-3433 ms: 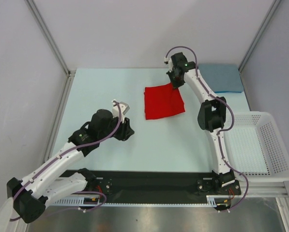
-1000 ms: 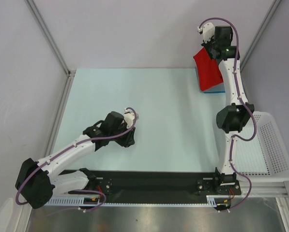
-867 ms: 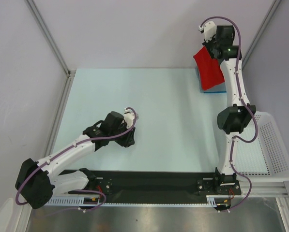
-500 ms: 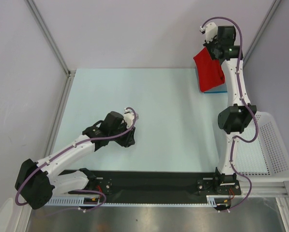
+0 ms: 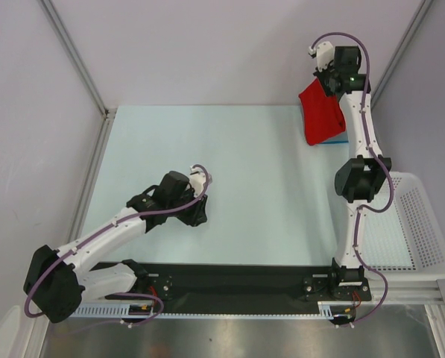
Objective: Fold and stack the t-shirts
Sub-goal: Neatly place the folded tshirt to the corner
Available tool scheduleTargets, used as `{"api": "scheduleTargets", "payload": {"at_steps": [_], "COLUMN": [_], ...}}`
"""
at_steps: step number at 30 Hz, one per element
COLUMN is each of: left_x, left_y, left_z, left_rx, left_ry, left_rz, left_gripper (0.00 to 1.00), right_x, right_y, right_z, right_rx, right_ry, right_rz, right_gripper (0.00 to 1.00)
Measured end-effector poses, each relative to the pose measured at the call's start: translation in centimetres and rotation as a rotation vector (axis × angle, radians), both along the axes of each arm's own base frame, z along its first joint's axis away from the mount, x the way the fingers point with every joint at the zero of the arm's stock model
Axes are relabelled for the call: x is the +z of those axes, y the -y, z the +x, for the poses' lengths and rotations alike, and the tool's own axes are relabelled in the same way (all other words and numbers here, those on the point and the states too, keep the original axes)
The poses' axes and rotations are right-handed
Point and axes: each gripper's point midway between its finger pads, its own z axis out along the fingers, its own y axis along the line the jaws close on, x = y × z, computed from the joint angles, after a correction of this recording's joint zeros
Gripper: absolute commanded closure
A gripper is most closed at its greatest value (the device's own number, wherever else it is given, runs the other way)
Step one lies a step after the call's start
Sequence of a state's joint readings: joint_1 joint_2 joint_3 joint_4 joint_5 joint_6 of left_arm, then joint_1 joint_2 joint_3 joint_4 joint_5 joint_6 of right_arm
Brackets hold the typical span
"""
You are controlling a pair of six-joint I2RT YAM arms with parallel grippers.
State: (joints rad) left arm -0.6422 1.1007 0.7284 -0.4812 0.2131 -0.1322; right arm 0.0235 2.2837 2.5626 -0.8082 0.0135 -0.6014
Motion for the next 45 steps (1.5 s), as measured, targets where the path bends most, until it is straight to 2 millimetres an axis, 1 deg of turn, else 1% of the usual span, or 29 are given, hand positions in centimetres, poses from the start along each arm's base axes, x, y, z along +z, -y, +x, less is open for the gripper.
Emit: {"api": "scheduleTargets", "payload": {"at_steps": [4, 7, 9, 11, 13, 17, 25, 32, 40, 45], "left_x": [-0.5, -1.0, -1.2, -1.4, -1.6, -1.8, -2.3, -2.6, -2.6, -2.5], "left_y": [-0.1, -0.1, -0.1, -0.2, -0.2, 0.0, 0.1, 0.2, 0.3, 0.6], "left_z": [0.0, 0.0, 0.0, 0.0, 0.1, 0.3, 0.7, 1.2, 2.3, 3.3], "left_rx": [0.003, 0.004, 0.004, 0.005, 0.006, 0.006, 0.01, 0.018, 0.036, 0.047], "left_ry": [-0.014, -0.031, -0.038, -0.046, -0.052, -0.064, -0.085, -0.107, -0.123, -0.127], "left_rz": [0.011, 0.023, 0.029, 0.035, 0.039, 0.048, 0.064, 0.08, 0.085, 0.082], "left_gripper": [0.67, 0.67, 0.67, 0.67, 0.67, 0.67, 0.68, 0.68, 0.69, 0.69], "right_x": [-2.4, -3.8, -4.2, -4.1, -4.0, -4.0, -6.3, -7.2, -9.0, -10.6], "right_y": [0.3, 1.1, 1.8, 2.2, 3.4, 4.9, 7.3, 9.9, 13.0, 14.4], "right_z": [1.2, 1.9, 2.2, 2.6, 2.8, 3.6, 5.3, 6.5, 7.2, 7.6], "right_rx": [0.003, -0.004, -0.014, -0.02, -0.036, -0.06, -0.105, -0.167, -0.246, -0.277], "right_ry": [-0.023, -0.034, -0.032, -0.016, -0.002, 0.029, 0.053, 0.097, 0.121, 0.126], "right_rz": [0.005, 0.01, 0.011, 0.012, 0.014, 0.017, 0.03, 0.046, 0.065, 0.073], "right_gripper": [1.0, 1.0, 1.0, 1.0, 1.0, 1.0, 1.0, 1.0, 1.0, 1.0]}}
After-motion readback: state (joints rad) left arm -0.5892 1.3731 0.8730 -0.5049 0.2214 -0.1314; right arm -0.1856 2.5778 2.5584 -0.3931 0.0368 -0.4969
